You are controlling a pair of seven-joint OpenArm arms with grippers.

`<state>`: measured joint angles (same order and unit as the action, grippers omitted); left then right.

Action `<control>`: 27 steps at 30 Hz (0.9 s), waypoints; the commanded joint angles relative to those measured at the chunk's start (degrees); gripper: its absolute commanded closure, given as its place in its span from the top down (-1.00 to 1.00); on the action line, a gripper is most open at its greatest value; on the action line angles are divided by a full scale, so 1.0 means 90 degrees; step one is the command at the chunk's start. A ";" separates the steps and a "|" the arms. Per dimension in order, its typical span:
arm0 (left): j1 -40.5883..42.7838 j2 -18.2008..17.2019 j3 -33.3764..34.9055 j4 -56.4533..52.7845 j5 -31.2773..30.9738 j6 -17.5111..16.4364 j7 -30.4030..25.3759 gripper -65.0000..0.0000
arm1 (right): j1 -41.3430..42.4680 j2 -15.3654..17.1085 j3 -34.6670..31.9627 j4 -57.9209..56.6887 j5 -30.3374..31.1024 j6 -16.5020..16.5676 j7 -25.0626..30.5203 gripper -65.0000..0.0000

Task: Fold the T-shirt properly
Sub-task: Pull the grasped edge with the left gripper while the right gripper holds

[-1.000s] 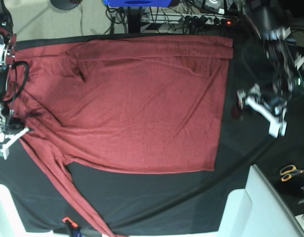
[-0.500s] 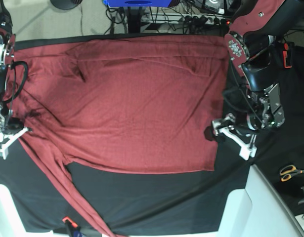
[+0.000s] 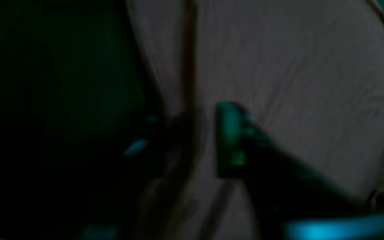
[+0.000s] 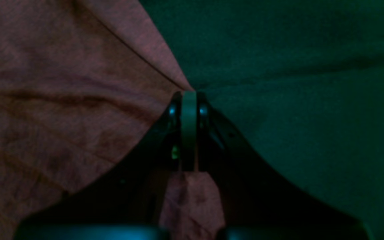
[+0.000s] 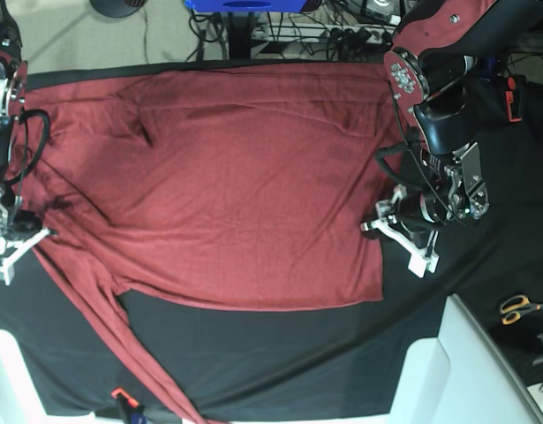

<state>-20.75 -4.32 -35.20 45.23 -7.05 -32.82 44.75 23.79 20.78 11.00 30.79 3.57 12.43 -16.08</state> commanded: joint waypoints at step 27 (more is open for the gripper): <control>0.1754 0.0006 0.0038 0.2764 0.0055 0.0027 0.1137 -1.00 | 0.0184 0.0109 0.0013 0.0111 0.0018 -0.0008 0.0131 -1.00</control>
<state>-4.62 -3.81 -34.74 69.23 -7.09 -32.82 54.28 23.79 20.64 11.00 30.79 3.79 12.60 -16.05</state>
